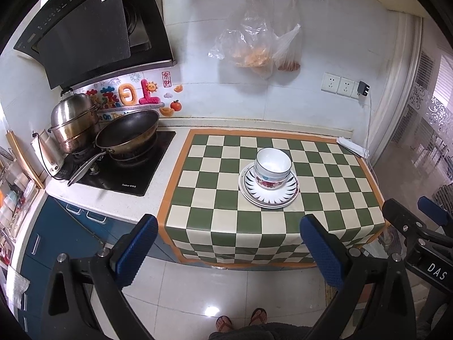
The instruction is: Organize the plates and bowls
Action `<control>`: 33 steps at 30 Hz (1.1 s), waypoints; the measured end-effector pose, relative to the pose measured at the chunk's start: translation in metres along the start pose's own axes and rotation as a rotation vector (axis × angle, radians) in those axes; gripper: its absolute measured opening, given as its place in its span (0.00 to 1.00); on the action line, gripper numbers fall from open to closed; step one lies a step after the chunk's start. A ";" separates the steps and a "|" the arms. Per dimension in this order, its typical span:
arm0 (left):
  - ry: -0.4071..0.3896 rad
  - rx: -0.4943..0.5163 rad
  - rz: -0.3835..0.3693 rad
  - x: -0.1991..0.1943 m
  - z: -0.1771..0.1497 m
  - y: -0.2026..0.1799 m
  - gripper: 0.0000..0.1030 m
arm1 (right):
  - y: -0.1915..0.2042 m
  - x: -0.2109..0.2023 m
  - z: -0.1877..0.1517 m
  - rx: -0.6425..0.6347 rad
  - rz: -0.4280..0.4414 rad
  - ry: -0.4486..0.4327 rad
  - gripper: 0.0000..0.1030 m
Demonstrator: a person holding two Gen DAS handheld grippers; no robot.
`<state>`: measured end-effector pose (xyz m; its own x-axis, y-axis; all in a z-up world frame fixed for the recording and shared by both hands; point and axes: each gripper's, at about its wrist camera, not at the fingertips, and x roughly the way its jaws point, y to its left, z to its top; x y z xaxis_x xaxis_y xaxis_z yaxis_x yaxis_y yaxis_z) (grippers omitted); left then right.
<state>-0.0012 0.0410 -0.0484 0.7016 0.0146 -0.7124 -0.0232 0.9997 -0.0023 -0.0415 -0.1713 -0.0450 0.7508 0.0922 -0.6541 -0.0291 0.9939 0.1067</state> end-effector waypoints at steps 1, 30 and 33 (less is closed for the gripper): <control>0.001 0.000 0.000 0.000 0.001 0.000 1.00 | -0.001 0.001 0.000 0.000 0.000 0.001 0.99; 0.014 0.000 -0.011 0.008 0.009 -0.009 1.00 | -0.006 0.013 0.002 -0.008 0.000 0.016 0.99; 0.015 -0.004 -0.011 0.006 0.007 -0.010 1.00 | -0.006 0.014 0.002 -0.008 0.002 0.017 0.99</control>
<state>0.0086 0.0311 -0.0480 0.6912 0.0031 -0.7227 -0.0182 0.9997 -0.0131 -0.0296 -0.1766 -0.0534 0.7396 0.0951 -0.6663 -0.0361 0.9941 0.1019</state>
